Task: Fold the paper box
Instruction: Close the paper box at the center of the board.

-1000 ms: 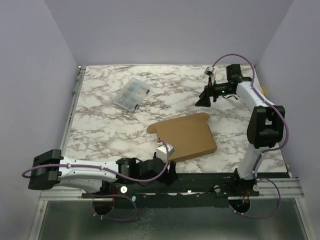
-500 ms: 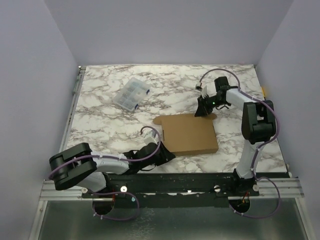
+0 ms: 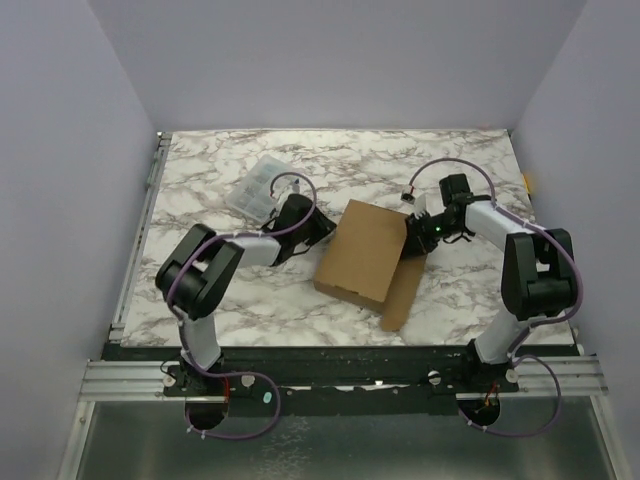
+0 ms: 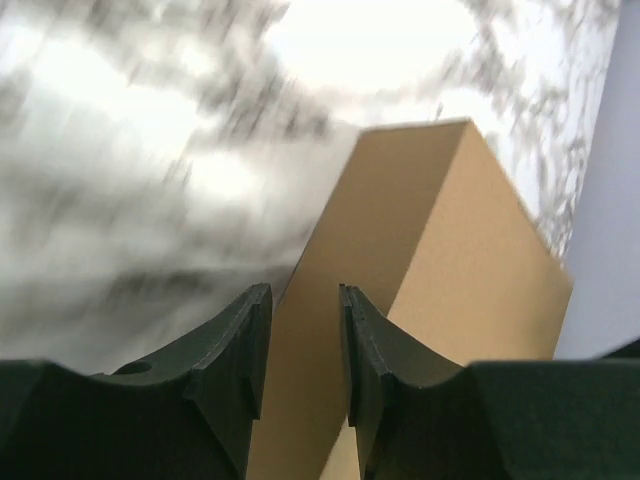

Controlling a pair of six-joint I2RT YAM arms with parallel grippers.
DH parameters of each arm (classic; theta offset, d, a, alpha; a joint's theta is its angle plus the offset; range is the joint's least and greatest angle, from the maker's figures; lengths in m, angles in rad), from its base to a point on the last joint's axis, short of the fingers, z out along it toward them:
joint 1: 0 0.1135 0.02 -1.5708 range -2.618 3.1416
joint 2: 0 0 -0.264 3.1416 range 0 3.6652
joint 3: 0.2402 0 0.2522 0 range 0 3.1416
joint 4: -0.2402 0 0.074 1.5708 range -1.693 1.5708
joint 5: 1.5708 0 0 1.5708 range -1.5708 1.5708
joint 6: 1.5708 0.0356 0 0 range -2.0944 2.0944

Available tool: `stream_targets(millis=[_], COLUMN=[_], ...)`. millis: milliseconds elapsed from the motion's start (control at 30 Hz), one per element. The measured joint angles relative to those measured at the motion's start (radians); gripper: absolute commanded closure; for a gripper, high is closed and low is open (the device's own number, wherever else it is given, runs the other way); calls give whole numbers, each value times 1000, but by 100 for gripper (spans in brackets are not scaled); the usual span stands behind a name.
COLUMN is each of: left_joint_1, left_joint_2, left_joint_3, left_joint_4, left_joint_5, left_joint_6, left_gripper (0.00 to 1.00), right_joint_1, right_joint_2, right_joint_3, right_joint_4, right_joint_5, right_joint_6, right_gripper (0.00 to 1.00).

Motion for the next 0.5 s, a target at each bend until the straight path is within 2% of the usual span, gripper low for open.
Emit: stream_targets(millis=[100,233,367,500], left_joint_1=[45,57,54,44], left_joint_2=[165,250,227,155], left_joint_3=[215,385,423,422], left_joint_4=[-22,-97,-185,-310], left_joint_5=[31,59,93,106], left_joint_6=[51,143,249,423], left_gripper=[60,58,52,43], right_joint_1=[2,-13,-121,-251], right_joint_2=[31,74,55,-51], right_joint_3=[-1,3,3,-7], right_joint_4=[-2,-9,-3,2], right_joint_5=[-2,2,-35,-83], right_joint_6=[73,140,140,117], right_gripper=[84,77,58,42])
